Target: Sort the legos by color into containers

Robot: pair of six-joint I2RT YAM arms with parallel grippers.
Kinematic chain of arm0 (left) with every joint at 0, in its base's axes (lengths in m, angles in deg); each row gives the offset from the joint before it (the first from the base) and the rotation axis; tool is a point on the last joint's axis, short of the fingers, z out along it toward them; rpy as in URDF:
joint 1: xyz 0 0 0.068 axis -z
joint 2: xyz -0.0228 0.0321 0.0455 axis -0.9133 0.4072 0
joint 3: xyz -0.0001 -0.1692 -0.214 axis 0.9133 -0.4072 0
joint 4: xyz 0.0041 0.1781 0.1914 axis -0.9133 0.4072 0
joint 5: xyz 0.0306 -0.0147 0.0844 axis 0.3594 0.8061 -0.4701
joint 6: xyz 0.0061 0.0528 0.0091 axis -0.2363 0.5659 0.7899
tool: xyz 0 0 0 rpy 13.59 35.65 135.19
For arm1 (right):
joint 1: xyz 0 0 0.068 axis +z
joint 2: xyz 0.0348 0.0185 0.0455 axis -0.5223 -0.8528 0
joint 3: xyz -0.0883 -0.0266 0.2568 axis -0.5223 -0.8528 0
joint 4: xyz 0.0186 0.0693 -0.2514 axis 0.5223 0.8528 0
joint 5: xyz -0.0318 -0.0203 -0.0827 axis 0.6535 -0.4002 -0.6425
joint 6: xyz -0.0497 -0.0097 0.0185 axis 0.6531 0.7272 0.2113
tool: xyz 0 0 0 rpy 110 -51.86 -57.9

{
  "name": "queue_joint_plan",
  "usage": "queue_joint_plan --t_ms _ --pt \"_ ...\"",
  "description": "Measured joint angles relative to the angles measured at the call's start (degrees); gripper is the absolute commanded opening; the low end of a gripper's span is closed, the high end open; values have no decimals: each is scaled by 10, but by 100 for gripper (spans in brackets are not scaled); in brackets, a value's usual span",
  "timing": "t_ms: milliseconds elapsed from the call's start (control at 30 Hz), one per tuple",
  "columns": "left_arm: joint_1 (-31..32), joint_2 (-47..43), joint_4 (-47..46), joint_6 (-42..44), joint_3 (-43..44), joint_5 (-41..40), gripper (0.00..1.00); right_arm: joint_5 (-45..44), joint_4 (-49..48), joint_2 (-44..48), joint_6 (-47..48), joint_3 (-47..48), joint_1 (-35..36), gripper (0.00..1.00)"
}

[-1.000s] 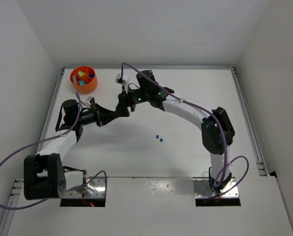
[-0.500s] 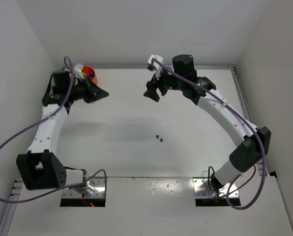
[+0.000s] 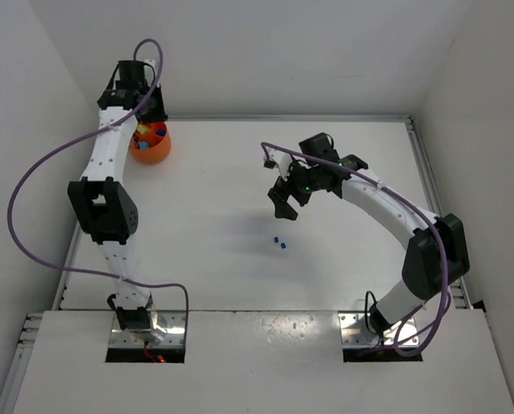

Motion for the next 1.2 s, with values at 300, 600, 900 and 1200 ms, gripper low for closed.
queue_joint_plan --t_ms 300,600,900,1200 --pt "23 136 33 60 129 -99 0 -3 0 -21 -11 0 -13 89" --pt "23 179 16 83 144 -149 1 -4 -12 -21 -18 -6 -17 90" --pt "21 219 -4 97 160 -170 3 -12 -22 -21 -24 -21 -22 90" --pt "17 252 -25 105 166 -192 9 -18 -27 -21 -29 -34 -22 90"
